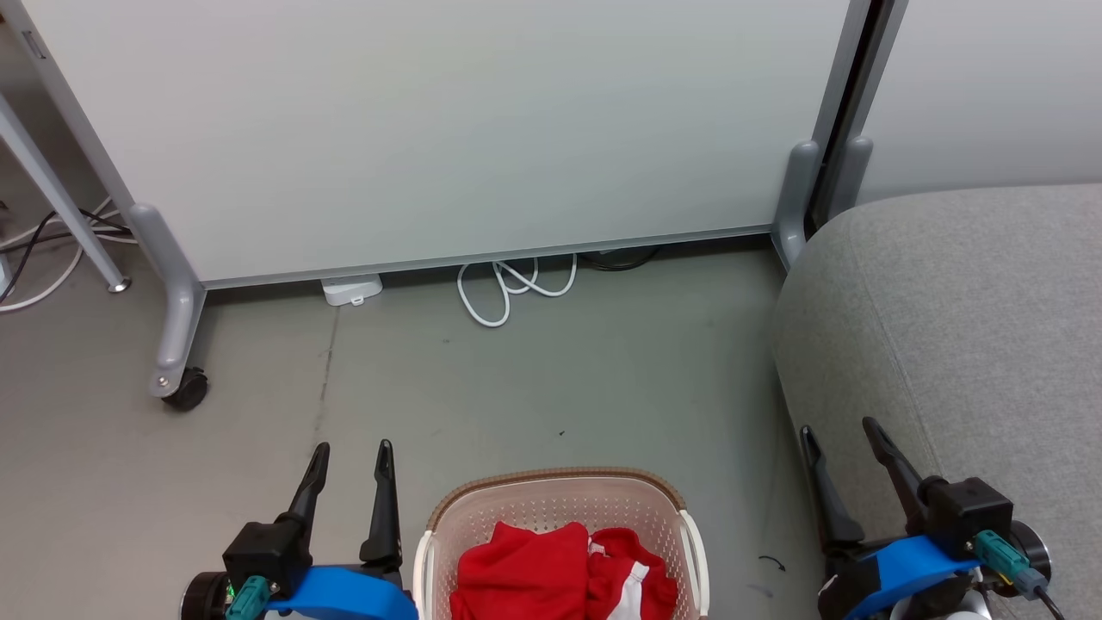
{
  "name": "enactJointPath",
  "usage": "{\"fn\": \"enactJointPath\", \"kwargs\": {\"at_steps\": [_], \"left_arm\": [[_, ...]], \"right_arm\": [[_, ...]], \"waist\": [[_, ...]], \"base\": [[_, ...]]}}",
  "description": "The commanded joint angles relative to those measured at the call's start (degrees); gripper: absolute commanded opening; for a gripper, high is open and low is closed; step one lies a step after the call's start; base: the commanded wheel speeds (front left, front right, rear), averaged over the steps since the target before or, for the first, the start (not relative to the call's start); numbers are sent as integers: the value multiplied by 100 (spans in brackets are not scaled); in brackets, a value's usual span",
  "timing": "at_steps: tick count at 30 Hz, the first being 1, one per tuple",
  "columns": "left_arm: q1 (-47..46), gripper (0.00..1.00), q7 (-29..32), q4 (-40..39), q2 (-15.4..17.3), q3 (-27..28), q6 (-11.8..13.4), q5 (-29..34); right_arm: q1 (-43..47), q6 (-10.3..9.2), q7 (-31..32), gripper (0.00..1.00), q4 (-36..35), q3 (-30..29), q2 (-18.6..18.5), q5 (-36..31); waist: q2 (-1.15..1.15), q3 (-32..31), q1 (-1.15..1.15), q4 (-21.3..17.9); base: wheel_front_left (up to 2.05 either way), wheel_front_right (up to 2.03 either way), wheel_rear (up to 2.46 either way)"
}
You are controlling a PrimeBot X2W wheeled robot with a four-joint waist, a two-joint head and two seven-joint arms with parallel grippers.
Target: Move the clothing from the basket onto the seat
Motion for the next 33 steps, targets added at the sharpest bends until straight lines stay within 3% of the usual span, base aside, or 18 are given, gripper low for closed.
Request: {"fn": "enactJointPath", "kwargs": {"at_steps": [1, 9, 17, 33], "left_arm": [[-63, 100, -28, 2, 21, -15, 28, -8], [-58, 100, -23, 29, 18, 33, 14, -18], [-402, 100, -23, 368, 39, 44, -94, 49], [-2109, 100, 173, 2353, 547, -436, -404, 174]], "right_arm": [[-47, 13, -42, 100, -4, 5, -32, 1], [-132, 12, -37, 100, -44, 116, -31, 32], [-445, 9, -71, 100, -155, 384, -28, 34], [-1319, 8, -355, 100, -210, 885, -23, 432]], "waist": [[0, 0, 0, 0], [0, 160, 0, -161], [0, 833, 0, -707], [0, 2820, 0, -1638]], "base": [[0, 0, 0], [0, 0, 0], [0, 0, 0], [0, 0, 0]]}}
